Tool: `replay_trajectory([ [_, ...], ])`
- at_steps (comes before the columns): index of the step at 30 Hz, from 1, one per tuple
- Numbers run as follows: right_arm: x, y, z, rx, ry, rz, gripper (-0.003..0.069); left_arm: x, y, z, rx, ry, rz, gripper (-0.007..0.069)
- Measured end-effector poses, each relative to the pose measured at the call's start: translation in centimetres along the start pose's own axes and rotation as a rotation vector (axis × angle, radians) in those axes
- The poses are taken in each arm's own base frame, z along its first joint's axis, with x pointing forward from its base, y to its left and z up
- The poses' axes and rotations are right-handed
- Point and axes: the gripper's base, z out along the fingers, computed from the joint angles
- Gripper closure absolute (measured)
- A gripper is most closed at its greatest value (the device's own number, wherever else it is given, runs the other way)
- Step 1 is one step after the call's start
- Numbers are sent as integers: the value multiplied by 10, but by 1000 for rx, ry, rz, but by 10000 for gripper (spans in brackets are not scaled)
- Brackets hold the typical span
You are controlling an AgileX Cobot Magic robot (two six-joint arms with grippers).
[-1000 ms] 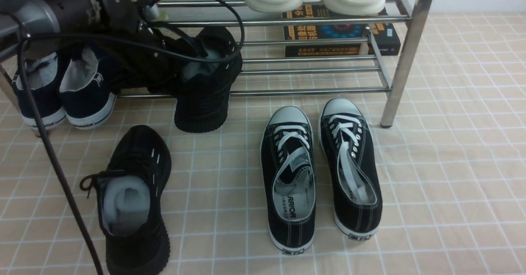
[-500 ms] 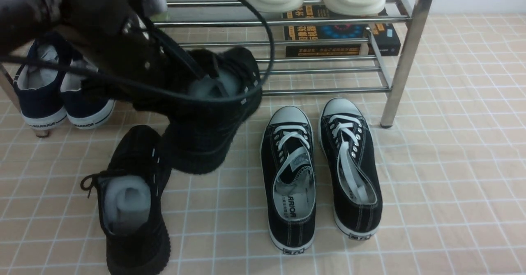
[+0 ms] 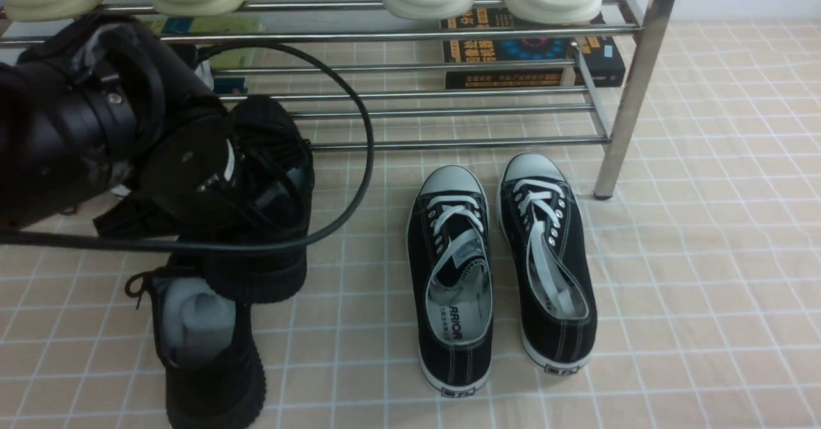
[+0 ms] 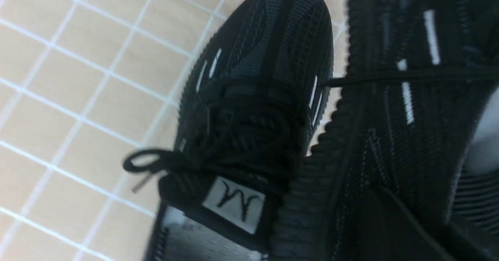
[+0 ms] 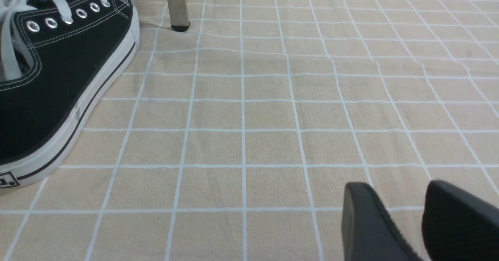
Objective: Take the shoes off the shelf from the light coffee tablecloth by hand.
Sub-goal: 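Set the held shoe down on the floor in front of the rack with the left gripper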
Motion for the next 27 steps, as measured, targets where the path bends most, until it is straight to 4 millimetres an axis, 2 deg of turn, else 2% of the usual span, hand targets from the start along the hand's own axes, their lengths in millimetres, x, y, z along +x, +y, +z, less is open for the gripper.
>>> replay_trajectory([
  [9,0,0,0,0,0,0,420,11,-7,6,106,67,-73,606],
  [14,0,0,0,0,0,0,420,14,-6,9,101,78,-67,606],
  [22,0,0,0,0,0,1,420,29,-12,32,66,183,-9,602],
  [27,0,0,0,0,0,0,420,32,-11,36,45,210,37,589],
])
